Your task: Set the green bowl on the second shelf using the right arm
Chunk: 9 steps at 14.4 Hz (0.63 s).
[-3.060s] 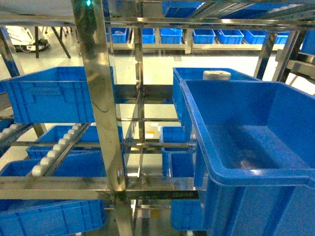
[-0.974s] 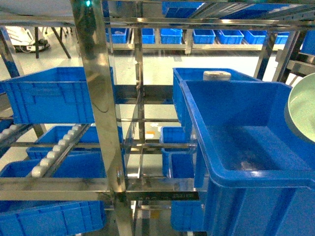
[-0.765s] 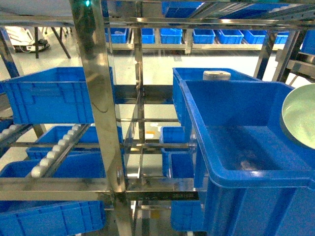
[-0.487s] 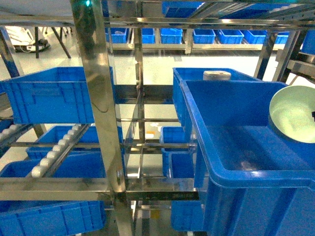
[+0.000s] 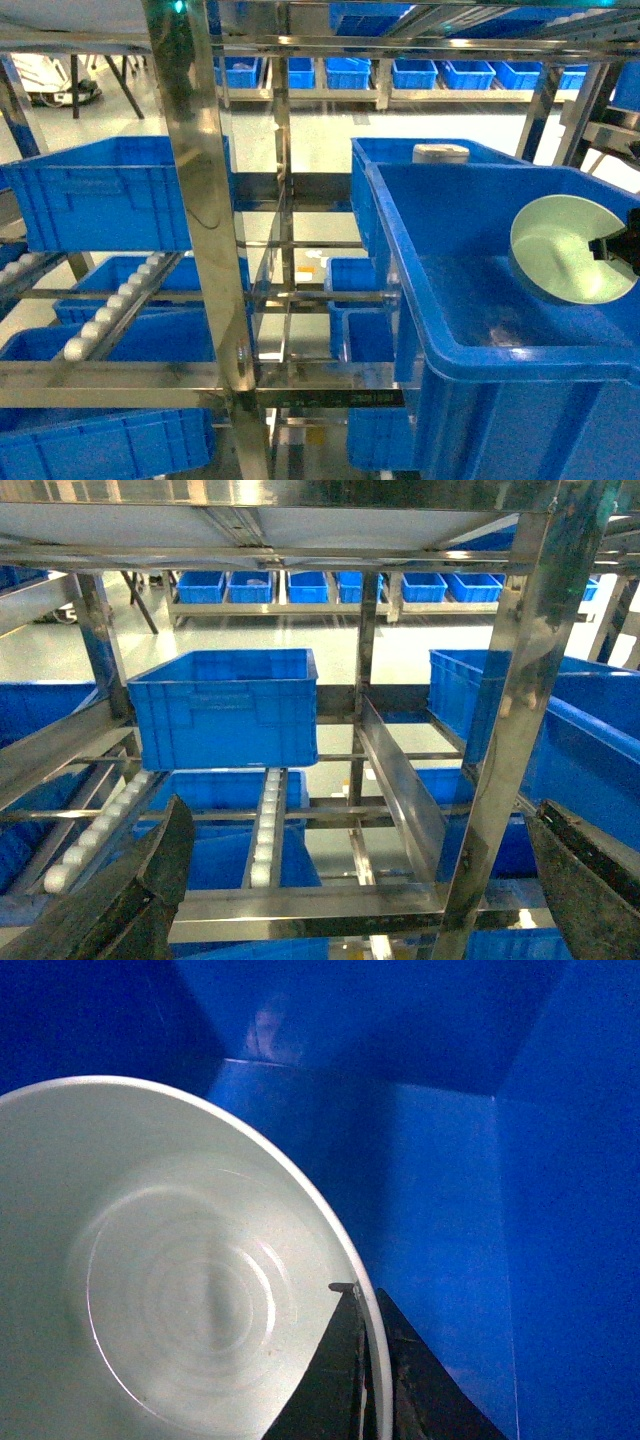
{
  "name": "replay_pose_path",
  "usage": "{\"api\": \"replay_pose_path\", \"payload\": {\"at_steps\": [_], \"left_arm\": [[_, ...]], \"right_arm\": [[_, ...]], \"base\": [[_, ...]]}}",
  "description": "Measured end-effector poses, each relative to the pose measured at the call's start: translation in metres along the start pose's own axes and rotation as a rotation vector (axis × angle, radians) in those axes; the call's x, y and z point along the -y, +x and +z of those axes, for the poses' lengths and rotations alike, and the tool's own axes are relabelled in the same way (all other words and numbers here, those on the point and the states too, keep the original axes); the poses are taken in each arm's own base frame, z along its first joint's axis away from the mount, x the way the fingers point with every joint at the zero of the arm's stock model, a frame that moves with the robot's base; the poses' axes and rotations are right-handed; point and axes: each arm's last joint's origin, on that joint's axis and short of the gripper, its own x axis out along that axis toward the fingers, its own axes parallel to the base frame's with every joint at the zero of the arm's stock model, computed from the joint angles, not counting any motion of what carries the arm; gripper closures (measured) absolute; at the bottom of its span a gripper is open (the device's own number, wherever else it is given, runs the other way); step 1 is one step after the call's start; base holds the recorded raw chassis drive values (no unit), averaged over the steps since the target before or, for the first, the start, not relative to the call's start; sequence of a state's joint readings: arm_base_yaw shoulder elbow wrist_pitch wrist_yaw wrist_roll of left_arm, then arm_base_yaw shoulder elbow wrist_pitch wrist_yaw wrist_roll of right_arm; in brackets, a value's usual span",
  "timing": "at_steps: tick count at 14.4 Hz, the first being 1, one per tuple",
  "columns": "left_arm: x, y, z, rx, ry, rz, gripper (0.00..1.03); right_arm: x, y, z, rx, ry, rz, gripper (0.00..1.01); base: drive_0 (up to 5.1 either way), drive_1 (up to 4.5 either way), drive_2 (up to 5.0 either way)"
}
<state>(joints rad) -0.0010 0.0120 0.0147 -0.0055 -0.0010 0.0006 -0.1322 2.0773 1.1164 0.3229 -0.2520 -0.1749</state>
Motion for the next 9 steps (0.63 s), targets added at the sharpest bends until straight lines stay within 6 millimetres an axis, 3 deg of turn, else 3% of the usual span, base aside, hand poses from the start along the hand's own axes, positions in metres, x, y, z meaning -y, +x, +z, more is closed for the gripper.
{"api": "replay_pose_path", "payload": {"at_steps": [4,9], "left_arm": [[0.0000,0.0000,0.0000,0.000,0.000,0.000,0.05],[0.0000,0.0000,0.0000,0.000,0.000,0.000,0.05]], "right_arm": [[-0.0005,0.0012,-0.0120,-0.025,0.030,0.035,0.95],[-0.0080,0.0011,-0.0111,0.026,0.008,0.016,0.35]], "base": [[0.0,0.00,0.0],[0.0,0.00,0.0]]}}
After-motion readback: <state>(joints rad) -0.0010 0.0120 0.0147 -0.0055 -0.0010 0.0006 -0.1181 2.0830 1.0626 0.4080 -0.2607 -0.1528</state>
